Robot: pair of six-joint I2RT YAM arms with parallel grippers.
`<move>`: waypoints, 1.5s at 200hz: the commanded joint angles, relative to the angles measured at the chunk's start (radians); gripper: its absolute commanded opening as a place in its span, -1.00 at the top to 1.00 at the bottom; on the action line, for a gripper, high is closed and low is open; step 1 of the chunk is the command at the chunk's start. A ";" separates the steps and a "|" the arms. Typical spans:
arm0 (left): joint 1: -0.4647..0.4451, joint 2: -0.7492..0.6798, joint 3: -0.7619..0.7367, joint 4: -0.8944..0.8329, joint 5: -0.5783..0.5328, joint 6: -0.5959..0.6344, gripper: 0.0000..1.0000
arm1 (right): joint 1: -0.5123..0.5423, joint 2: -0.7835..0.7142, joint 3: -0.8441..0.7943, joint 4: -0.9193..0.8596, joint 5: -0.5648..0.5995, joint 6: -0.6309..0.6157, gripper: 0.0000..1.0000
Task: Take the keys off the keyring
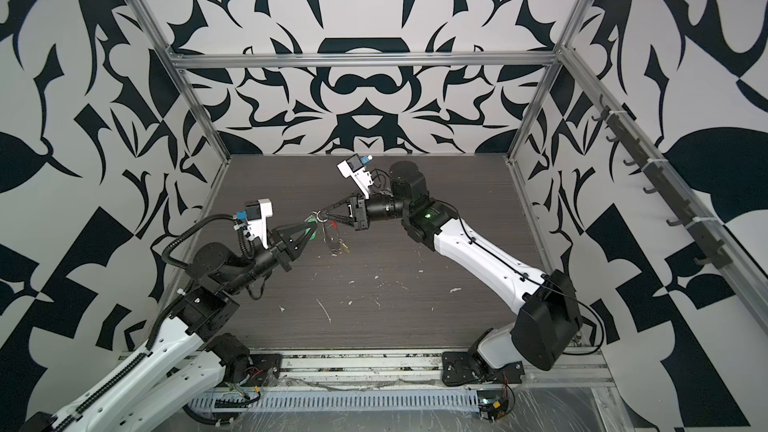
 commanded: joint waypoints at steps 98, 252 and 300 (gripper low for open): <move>-0.037 -0.004 0.001 -0.004 -0.044 -0.013 1.00 | -0.002 0.000 -0.011 0.127 0.281 0.174 1.00; -0.048 -0.003 0.030 -0.082 -0.133 -0.053 1.00 | 0.015 -0.040 0.001 0.045 0.438 0.118 1.00; -0.048 0.007 0.029 -0.076 -0.125 -0.053 1.00 | 0.015 -0.060 -0.045 0.130 0.498 0.177 1.00</move>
